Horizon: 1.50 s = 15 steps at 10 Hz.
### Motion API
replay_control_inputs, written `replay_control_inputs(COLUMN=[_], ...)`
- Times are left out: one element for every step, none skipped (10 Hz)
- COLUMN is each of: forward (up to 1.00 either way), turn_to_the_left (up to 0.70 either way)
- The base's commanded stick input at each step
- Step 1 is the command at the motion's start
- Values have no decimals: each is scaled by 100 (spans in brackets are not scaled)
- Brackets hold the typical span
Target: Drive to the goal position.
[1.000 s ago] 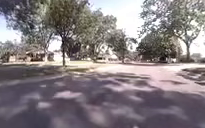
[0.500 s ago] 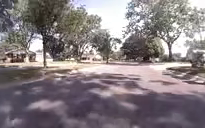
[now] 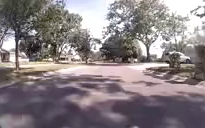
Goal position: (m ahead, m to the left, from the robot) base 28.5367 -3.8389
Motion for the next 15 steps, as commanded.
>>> replay_control_inputs(forward=[69,69,69,69,69,69,69,69,69,69,69,69,69,69,69], turn_to_the_left=[3,3,3,3,3,3,3,3,3,3,3,1,-20,-35,-35])
